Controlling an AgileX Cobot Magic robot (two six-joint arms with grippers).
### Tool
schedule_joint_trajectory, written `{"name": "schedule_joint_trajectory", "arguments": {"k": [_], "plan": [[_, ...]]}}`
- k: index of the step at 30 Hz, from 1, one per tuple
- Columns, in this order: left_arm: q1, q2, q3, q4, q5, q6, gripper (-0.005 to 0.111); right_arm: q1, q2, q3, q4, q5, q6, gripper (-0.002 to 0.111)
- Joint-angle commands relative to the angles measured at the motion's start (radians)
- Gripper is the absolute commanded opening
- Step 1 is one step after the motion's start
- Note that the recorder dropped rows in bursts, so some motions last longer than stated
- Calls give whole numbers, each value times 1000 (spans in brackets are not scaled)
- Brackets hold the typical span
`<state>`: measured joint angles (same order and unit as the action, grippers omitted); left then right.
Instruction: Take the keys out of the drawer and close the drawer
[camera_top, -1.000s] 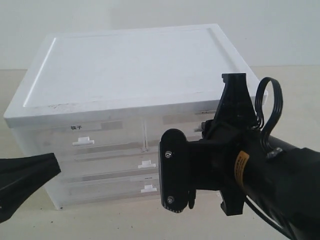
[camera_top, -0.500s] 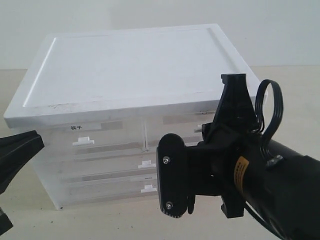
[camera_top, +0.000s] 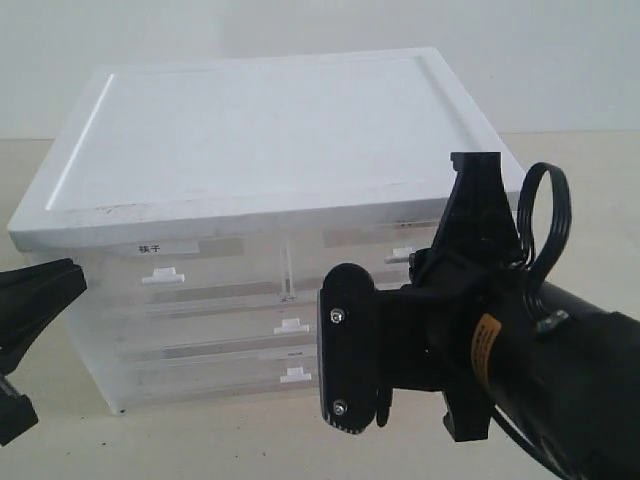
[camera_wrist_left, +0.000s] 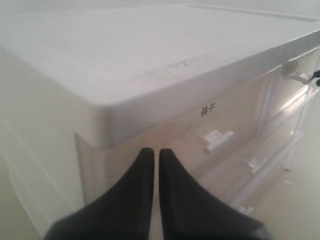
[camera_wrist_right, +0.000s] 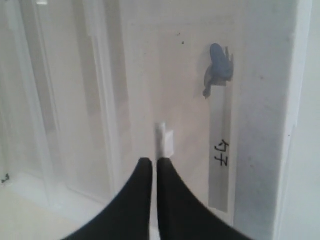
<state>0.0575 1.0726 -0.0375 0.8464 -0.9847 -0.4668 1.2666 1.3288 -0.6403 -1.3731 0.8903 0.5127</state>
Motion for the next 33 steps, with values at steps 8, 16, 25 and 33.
{"name": "schedule_joint_trajectory", "arguments": {"k": [8,16,25,33], "plan": [[2,138,-37,-43,-82,37,5,2,-122,1,118,-74,-13,0],[2,147,-37,-5,-119,39,5,0,-84,1,113,-119,-87,19],[2,147,-37,2,-124,38,5,0,41,1,-92,-30,92,34],[2,147,-37,17,-133,38,5,0,83,1,-147,10,193,5]]}}
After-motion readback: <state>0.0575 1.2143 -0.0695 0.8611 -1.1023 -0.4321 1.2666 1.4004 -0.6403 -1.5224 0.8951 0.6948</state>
